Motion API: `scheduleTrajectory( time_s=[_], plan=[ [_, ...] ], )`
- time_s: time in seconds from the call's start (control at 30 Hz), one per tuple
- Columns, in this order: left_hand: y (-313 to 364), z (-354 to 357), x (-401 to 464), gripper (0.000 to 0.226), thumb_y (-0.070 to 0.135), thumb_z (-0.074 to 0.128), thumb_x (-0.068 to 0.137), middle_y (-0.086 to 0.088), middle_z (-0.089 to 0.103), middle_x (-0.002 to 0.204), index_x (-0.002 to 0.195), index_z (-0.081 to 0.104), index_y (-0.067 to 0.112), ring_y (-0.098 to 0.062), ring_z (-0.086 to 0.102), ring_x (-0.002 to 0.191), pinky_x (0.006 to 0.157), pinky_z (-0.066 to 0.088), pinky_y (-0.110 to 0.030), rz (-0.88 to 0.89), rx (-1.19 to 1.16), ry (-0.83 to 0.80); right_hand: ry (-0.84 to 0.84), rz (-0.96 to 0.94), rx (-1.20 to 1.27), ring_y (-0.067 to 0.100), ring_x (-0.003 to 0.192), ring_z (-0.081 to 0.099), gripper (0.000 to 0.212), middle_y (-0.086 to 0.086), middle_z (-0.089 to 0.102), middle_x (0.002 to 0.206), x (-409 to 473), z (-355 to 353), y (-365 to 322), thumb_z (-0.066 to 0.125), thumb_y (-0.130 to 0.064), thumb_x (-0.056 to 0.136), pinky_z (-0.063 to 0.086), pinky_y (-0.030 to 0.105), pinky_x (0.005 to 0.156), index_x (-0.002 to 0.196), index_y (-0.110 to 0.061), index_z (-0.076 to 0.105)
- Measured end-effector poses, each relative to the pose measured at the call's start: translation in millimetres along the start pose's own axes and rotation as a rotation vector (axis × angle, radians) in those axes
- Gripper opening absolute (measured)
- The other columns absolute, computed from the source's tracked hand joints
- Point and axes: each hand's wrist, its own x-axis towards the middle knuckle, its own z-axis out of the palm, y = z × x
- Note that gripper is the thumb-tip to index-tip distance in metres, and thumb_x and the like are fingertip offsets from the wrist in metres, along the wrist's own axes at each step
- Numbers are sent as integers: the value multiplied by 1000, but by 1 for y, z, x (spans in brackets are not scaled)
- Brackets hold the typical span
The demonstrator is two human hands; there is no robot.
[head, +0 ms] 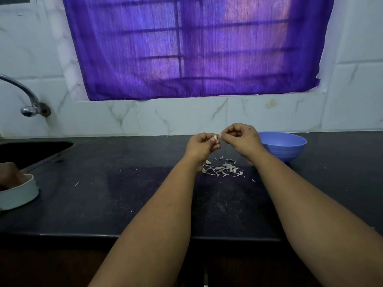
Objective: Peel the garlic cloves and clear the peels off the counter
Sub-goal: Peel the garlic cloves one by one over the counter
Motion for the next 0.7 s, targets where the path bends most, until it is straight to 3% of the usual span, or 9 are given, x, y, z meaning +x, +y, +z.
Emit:
scheduleTrajectory(
  time_s=[0.17, 0.27, 0.47, 0.6, 0.7],
  plan=[
    [-1, -1, 0, 8, -2, 53, 95, -9, 64, 79, 99, 61, -4, -4, 63, 59, 66, 54, -14, 14, 49, -1, -37, 14, -74, 7, 72, 60, 10, -8, 69, 72, -2, 3, -1, 75, -30, 80, 47, 22, 68, 72, -25, 72],
    [-1, -1, -1, 8, -2, 54, 94, -8, 65, 79, 97, 62, -1, -3, 64, 58, 65, 54, -13, 23, 110, -5, -40, 19, -126, 7, 73, 60, 11, -9, 68, 71, -3, 4, -1, 73, -29, 81, 49, 26, 71, 71, -27, 71],
    [-1, -1, -2, 12, -3, 56, 93, -8, 66, 78, 102, 62, -8, -4, 65, 59, 66, 56, -15, 20, 174, 20, -40, -15, -231, 12, 75, 61, 11, -3, 70, 74, -2, 3, -1, 68, -24, 83, 51, 30, 72, 77, -18, 76],
    [-1, 0, -2, 14, -4, 55, 93, -8, 66, 78, 103, 63, -9, -6, 65, 61, 68, 56, -16, 24, 194, 16, -39, -59, -275, 11, 75, 62, 9, -2, 71, 75, -1, 3, 0, 70, -22, 82, 48, 26, 69, 75, -19, 75],
    [-2, -1, -1, 10, -3, 57, 93, -8, 66, 78, 98, 64, -6, -5, 65, 60, 70, 57, -17, 32, 213, 21, -56, -75, -310, 15, 81, 65, 9, 0, 73, 80, 1, 3, 1, 70, -24, 82, 53, 30, 74, 75, -21, 74]
  ],
)
